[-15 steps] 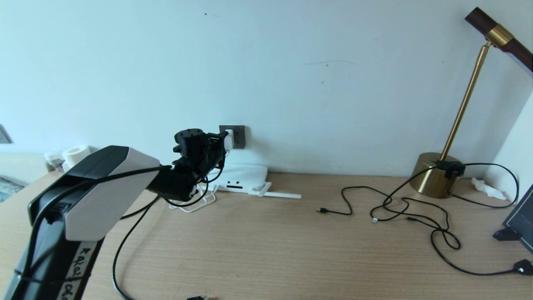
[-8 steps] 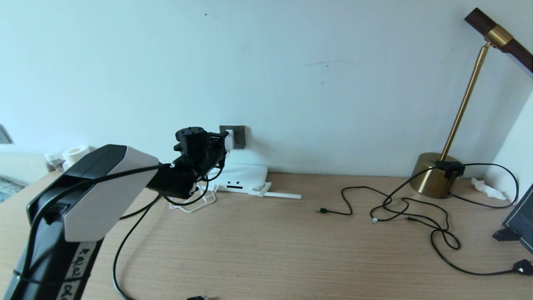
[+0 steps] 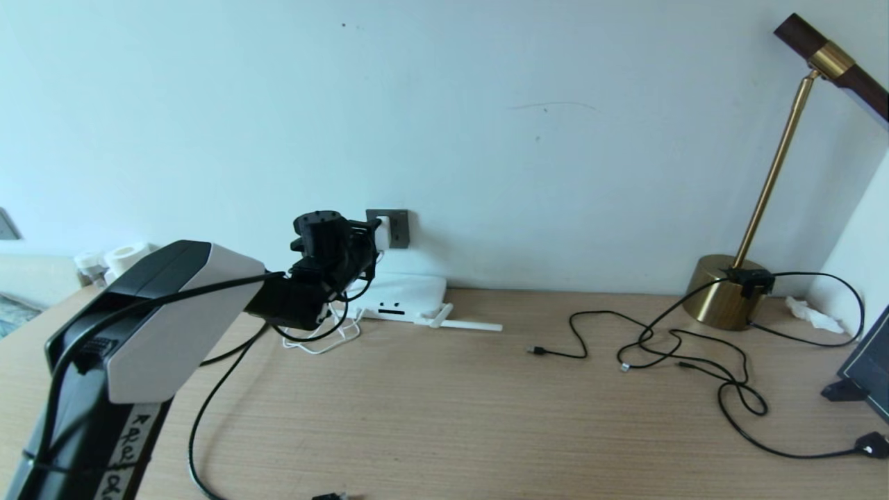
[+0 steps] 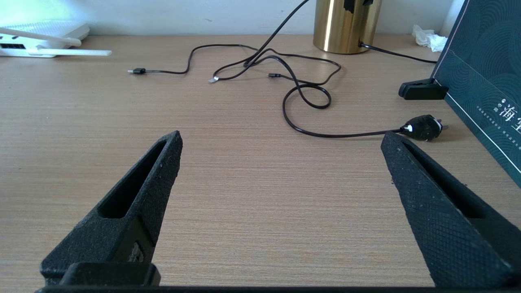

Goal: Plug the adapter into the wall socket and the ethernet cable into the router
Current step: Hand it to the other hand

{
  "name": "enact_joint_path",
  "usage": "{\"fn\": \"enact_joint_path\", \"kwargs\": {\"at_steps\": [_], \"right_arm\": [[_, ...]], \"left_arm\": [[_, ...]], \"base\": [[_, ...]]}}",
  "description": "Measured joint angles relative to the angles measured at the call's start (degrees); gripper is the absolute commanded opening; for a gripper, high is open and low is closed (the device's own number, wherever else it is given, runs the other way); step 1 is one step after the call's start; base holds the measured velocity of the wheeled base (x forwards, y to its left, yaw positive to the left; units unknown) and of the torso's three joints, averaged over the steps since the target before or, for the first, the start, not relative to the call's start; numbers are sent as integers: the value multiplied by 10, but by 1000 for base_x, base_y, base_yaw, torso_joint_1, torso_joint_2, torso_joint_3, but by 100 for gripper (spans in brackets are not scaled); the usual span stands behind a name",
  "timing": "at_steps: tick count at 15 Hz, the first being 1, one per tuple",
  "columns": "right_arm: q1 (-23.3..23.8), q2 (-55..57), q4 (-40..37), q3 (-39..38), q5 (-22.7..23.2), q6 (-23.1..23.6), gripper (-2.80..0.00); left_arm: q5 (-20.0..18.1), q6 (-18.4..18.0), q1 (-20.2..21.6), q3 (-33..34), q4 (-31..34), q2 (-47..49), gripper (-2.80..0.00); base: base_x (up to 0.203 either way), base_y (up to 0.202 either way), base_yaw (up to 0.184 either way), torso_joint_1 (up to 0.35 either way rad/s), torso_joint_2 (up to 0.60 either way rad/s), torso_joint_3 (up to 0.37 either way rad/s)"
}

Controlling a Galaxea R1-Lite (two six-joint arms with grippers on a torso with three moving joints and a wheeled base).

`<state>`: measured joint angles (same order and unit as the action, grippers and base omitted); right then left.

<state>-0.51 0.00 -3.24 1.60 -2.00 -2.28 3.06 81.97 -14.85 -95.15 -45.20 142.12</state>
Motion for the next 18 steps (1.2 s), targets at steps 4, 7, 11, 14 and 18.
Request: {"fn": "enact_joint_path", "kwargs": {"at_steps": [4,7,11,14,18], "right_arm": [[0,0,0,0,0,0,0],[0,0,0,0,0,0,0],[0,0,0,0,0,0,0],[0,0,0,0,0,0,0],[0,0,0,1,0,0,0]], "left_arm": [[12,0,-6,1,-1,-1,-280],[26,1,-15,2,0,-2,-280],[33,1,-26,2,0,-3,-280],[47,1,-31,0,1,-3,-280],[50,1,-33,-1,1,-3,-280]], "base": [[0,0,0,0,0,0],[0,0,0,0,0,0],[0,0,0,0,0,0],[0,0,0,0,0,0],[0,0,0,0,0,0]]}}
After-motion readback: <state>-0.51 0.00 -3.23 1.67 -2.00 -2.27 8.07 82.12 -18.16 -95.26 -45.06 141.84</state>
